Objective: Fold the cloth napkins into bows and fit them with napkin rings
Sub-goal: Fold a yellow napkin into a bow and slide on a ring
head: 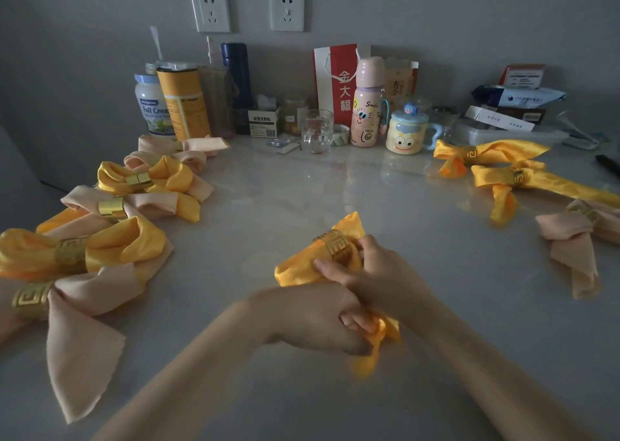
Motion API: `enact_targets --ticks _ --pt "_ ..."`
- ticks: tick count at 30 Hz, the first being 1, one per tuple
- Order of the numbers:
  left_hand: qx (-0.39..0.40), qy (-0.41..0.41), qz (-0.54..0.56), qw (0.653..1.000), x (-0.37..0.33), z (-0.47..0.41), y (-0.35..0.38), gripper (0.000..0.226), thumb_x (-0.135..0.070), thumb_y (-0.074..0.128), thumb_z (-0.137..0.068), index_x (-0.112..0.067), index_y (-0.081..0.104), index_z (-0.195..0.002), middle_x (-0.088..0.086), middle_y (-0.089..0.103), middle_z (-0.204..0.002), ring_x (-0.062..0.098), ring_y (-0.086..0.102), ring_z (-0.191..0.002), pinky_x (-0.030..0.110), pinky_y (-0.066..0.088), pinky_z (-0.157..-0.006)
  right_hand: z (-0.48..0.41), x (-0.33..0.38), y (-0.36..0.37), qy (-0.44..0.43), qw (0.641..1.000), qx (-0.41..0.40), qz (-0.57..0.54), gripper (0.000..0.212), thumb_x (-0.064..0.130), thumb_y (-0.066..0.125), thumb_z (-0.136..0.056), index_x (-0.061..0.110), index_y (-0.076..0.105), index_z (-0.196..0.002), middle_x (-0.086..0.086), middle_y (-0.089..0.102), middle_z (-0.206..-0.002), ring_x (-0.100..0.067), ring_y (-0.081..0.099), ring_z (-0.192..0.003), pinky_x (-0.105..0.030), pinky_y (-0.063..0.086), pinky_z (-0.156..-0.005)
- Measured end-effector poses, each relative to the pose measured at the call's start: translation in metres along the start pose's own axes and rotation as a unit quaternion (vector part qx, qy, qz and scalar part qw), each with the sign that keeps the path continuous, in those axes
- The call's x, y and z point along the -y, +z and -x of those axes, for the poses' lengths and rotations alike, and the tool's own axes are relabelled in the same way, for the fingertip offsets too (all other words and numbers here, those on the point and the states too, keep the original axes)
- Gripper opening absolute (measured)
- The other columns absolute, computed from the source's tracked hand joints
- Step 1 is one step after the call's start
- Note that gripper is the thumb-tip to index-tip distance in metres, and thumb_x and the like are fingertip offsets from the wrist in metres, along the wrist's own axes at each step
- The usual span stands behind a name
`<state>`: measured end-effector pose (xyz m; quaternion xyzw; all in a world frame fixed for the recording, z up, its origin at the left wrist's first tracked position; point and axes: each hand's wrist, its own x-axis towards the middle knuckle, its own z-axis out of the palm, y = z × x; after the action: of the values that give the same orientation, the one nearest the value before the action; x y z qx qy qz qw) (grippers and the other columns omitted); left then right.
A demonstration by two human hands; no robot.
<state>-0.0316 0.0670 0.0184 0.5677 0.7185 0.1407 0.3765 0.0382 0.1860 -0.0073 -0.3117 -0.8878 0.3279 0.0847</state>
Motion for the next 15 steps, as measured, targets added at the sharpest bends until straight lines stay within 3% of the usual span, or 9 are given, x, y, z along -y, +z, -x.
enact_targets --ticks 2,4,5,7,8,10,12,15 --pt "0.022 -0.006 0.088 0.996 0.008 0.016 -0.026 0.016 -0.021 0.060 -0.091 -0.016 0.069 -0.103 -0.007 0.068 -0.089 0.003 0.062 -0.078 0.016 0.052 -0.069 0.005 0.003 -0.002 -0.023 0.994 0.027 0.098 0.063 0.069 0.059 -0.071 0.021 0.045 -0.110 0.002 0.057 -0.108 -0.021 0.055 -0.101 -0.033 0.042 -0.084" --pt "-0.118 -0.034 0.215 0.969 0.014 0.031 -0.048 0.013 -0.023 0.061 -0.089 -0.022 0.070 -0.080 -0.010 0.069 -0.072 0.003 0.061 -0.063 0.013 0.047 -0.052 0.010 0.002 -0.002 -0.062 0.986 0.041 0.148 0.068 0.067 0.063 -0.068 0.020 0.041 -0.112 0.003 0.052 -0.110 -0.020 0.052 -0.103 -0.031 0.038 -0.081" --pt "-0.215 -0.048 0.250 0.943 0.020 0.031 -0.055 0.018 -0.025 0.057 -0.092 -0.020 0.068 -0.078 -0.007 0.067 -0.071 0.006 0.059 -0.063 0.015 0.046 -0.052 0.013 0.002 -0.002 -0.075 0.985 0.044 0.151 0.067 0.066 0.064 -0.069 0.021 0.041 -0.112 0.003 0.050 -0.108 -0.019 0.052 -0.102 -0.030 0.037 -0.079" --pt "-0.337 -0.101 0.192 0.916 0.025 0.020 -0.052 0.031 -0.033 0.043 -0.098 -0.013 0.060 -0.082 0.001 0.062 -0.080 0.013 0.055 -0.071 0.028 0.049 -0.064 0.015 0.001 0.002 -0.096 0.985 0.032 0.138 0.054 0.060 0.062 -0.074 0.023 0.045 -0.110 0.005 0.047 -0.102 -0.019 0.051 -0.100 -0.028 0.034 -0.078" --pt "-0.340 -0.127 0.134 0.922 0.028 0.012 -0.046 0.034 -0.039 0.040 -0.097 -0.012 0.058 -0.086 0.004 0.059 -0.085 0.016 0.053 -0.076 0.035 0.048 -0.073 0.014 -0.001 0.006 -0.116 0.984 0.013 0.137 0.047 0.057 0.058 -0.077 0.024 0.048 -0.109 0.005 0.043 -0.099 -0.019 0.049 -0.101 -0.027 0.033 -0.079" --pt "-0.290 -0.158 0.107 0.938 0.031 -0.002 -0.033 0.046 -0.049 0.039 -0.095 -0.010 0.062 -0.098 0.003 0.057 -0.094 0.017 0.052 -0.087 0.033 0.042 -0.080 0.012 -0.004 0.014 -0.183 0.971 -0.049 0.148 0.046 0.054 0.046 -0.072 0.022 0.057 -0.103 0.006 0.037 -0.096 -0.020 0.046 -0.101 -0.024 0.030 -0.082" --pt "-0.275 -0.159 0.142 0.938 0.036 -0.005 -0.030 0.052 -0.054 0.042 -0.092 -0.008 0.065 -0.095 0.000 0.059 -0.092 0.014 0.053 -0.088 0.027 0.039 -0.076 0.011 -0.006 0.019 -0.249 0.957 -0.087 0.117 0.047 0.050 0.038 -0.069 0.018 0.063 -0.092 0.006 0.040 -0.092 -0.022 0.049 -0.092 -0.027 0.034 -0.081" --pt "-0.264 -0.149 0.239 0.923 0.041 0.002 -0.038 0.049 -0.058 0.049 -0.086 -0.014 0.069 -0.092 0.001 0.067 -0.092 0.015 0.061 -0.086 0.027 0.047 -0.077 0.011 -0.008 0.017 -0.300 0.949 -0.092 0.020 0.031 0.035 0.044 -0.079 0.016 0.064 -0.092 0.004 0.049 -0.087 -0.021 0.054 -0.081 -0.026 0.040 -0.073"
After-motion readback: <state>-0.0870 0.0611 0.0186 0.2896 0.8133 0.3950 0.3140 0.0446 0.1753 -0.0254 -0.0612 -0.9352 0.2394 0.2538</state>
